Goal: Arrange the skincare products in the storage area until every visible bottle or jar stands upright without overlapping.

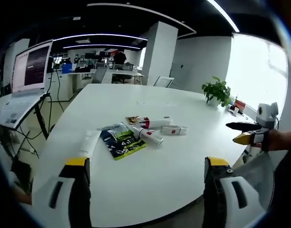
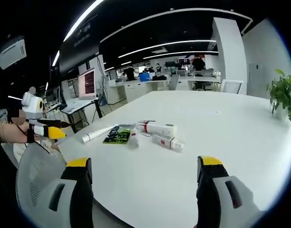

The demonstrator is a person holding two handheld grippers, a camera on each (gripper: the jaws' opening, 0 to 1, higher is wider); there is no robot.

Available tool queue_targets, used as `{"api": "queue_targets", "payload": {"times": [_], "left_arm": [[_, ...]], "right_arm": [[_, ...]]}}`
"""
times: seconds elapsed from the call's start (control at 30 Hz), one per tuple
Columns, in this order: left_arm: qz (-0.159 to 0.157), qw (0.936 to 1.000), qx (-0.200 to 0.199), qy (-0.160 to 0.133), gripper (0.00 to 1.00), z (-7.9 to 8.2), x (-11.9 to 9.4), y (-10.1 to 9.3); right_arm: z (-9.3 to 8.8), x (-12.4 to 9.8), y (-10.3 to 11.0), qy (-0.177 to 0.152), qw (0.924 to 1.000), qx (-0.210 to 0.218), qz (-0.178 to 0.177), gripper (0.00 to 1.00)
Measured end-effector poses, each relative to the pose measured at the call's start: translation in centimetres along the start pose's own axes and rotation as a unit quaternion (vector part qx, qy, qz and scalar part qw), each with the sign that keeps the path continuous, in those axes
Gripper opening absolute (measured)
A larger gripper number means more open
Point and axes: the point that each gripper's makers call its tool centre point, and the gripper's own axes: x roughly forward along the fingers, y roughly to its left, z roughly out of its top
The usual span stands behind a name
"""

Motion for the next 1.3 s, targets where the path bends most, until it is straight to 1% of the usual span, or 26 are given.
{"api": "queue_targets", "payload": {"times": [0.1,0.23,0.4,0.53,0.67,0.73,0.77,0.8,0.83,0.9,0.97,1.03,1.17,1.3], "left_arm": [[-0.008,1.0000,-0.002,-0.005,0.92,0.2,-0.1,-0.4],[-0.019,0.9996,-0.015,-0.017,0.91,0.8,0.1,-0.2],[-0.021,0.9994,-0.021,-0.020,0.90,1.1,0.5,-0.2],[-0.022,0.9996,0.009,-0.017,0.90,1.1,0.7,-0.6],[-0.023,0.9990,0.035,-0.014,0.91,1.1,0.8,-0.2],[-0.031,0.9989,0.031,-0.015,0.90,1.3,0.9,-0.1],[-0.027,0.9992,0.022,-0.017,0.90,1.3,0.9,0.3],[-0.020,0.9995,0.010,-0.021,0.90,1.3,0.9,0.8],[-0.019,0.9995,0.000,-0.024,0.90,1.4,0.9,0.7],[-0.017,0.9995,-0.004,-0.027,0.90,1.3,0.8,0.9],[-0.014,0.9995,-0.008,-0.026,0.89,1.4,0.8,0.8],[-0.011,0.9996,-0.007,-0.024,0.89,1.3,0.8,0.6],[-0.012,0.9997,-0.005,-0.019,0.89,1.1,0.9,0.7],[-0.011,0.9998,-0.007,-0.016,0.89,1.0,0.9,0.8]], "right_arm": [[0.0,0.7,-0.7,-0.001,1.0000,0.000,-0.006,0.90],[0.7,1.4,-1.3,-0.002,0.9998,-0.020,-0.009,0.88],[2.6,2.8,-2.3,0.000,0.9989,-0.046,-0.006,0.88],[4.4,4.1,-2.7,0.003,0.9968,-0.080,0.003,0.86],[6.2,5.6,-3.3,0.006,0.9944,-0.104,0.016,0.84],[6.7,6.2,-3.5,0.014,0.9932,-0.113,0.026,0.83],[6.9,6.7,-3.7,0.026,0.9920,-0.120,0.031,0.82],[7.2,7.1,-3.9,0.030,0.9903,-0.131,0.036,0.81],[7.7,7.6,-4.0,0.027,0.9882,-0.145,0.042,0.80],[8.3,8.3,-4.1,0.031,0.9867,-0.153,0.046,0.79],[8.5,9.2,-4.3,0.033,0.9855,-0.158,0.052,0.77],[8.7,9.9,-4.4,0.040,0.9826,-0.172,0.057,0.76],[8.4,11.8,-4.5,0.056,0.9792,-0.180,0.074,0.74],[8.0,13.5,-4.3,0.076,0.9725,-0.198,0.095,0.71]]}}
